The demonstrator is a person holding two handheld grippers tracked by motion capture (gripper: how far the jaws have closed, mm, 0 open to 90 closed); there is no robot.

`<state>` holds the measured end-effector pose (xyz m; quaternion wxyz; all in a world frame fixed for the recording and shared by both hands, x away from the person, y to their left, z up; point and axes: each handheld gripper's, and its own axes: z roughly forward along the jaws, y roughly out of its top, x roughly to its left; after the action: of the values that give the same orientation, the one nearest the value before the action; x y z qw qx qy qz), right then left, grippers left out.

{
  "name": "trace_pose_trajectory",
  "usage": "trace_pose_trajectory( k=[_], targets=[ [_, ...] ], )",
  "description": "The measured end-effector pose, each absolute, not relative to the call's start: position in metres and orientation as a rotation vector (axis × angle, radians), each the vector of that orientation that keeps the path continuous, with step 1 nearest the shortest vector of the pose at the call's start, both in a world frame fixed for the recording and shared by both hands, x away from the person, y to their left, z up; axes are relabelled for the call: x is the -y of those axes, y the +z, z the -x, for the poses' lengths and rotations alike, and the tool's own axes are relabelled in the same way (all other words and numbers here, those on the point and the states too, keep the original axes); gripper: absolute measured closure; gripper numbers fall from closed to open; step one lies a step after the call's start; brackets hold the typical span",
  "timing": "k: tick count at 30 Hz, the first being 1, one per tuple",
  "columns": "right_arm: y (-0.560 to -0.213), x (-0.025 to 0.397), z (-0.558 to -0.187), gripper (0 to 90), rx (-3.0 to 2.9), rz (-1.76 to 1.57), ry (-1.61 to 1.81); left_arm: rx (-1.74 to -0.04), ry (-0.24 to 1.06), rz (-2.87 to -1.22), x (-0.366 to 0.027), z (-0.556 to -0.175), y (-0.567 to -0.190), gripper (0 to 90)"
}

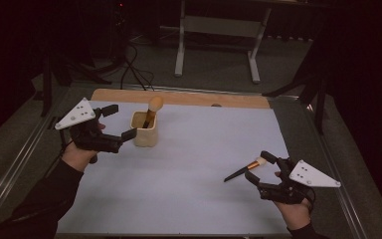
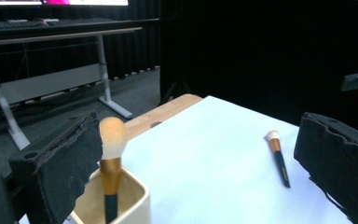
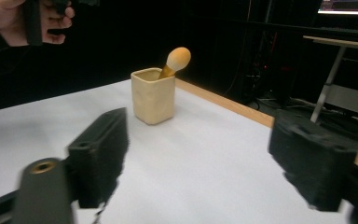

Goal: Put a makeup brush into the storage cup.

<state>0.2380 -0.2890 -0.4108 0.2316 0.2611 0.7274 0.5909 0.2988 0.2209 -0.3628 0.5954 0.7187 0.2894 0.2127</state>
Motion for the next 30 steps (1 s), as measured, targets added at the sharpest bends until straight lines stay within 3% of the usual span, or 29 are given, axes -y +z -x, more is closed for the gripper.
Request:
trace_pose_trajectory(
  k=[5,10,21,25,30],
  targets=[
    [-0.41,0.291,-0.244,30.1,-2.022,-0.725,1.619,-0.671,0.5,-1.666,-0.225,-0.288,-0.368,1.5],
    [-0.413,0.296,-0.252,47.7,-2.062,-0.749,1.633,-0.671,0.505,-1.677,-0.227,-0.278,-0.376,1.5],
    [-0.432,0.303,-0.268,64.7,-2.146,-0.813,1.572,-0.662,0.486,-1.698,-0.225,-0.259,-0.392,1.5],
    [-0.447,0.308,-0.273,77.6,-2.186,-0.83,1.527,-0.661,0.49,-1.714,-0.223,-0.252,-0.402,1.5],
    [-0.46,0.316,-0.279,82.7,-2.222,-0.851,1.477,-0.66,0.488,-1.734,-0.22,-0.246,-0.411,1.5]
  ],
)
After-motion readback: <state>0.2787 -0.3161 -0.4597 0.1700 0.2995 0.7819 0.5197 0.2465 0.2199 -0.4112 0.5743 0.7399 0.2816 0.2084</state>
